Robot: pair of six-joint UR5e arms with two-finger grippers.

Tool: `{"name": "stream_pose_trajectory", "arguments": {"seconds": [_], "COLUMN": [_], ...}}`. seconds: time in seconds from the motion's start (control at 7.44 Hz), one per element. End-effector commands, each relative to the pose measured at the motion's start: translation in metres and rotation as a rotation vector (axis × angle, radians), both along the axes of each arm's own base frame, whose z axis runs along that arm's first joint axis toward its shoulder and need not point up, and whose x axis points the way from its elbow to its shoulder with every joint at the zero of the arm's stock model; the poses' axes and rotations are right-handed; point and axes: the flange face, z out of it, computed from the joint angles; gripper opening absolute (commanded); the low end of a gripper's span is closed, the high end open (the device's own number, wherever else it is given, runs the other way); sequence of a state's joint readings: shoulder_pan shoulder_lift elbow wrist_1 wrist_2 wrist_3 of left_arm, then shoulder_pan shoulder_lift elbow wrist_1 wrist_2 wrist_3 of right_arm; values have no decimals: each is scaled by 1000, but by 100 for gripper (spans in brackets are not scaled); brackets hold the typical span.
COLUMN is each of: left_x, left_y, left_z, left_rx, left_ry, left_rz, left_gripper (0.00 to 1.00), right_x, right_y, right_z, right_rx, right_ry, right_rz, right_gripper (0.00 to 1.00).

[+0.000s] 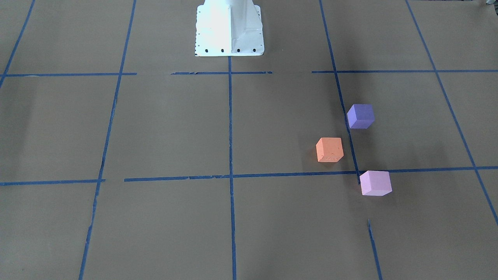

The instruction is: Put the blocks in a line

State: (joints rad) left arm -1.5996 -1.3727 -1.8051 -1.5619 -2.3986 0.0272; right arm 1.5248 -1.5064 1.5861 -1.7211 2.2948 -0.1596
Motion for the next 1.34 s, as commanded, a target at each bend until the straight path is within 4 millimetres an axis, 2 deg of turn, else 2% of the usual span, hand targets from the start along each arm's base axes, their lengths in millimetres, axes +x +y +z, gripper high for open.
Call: {"name": "stream_pose_trajectory", "arguments": {"seconds": [0.0,0.94,1.21], "left_x": [-1,-3,-9], "left_y": [0,1,1], "left_z": [-1,-2,-10], "left_rx": [2,3,13], "left_ry": [-3,-1,-1], "left_rz": [-2,-14,-31], "left_gripper": [100,100,100], "right_x": [0,0,0], "right_y": [0,0,0], "right_z": [0,0,0], "right_rx": [0,0,0], "right_ry": [0,0,0], "right_rz": [0,0,0], "right_gripper": [100,100,100]}}
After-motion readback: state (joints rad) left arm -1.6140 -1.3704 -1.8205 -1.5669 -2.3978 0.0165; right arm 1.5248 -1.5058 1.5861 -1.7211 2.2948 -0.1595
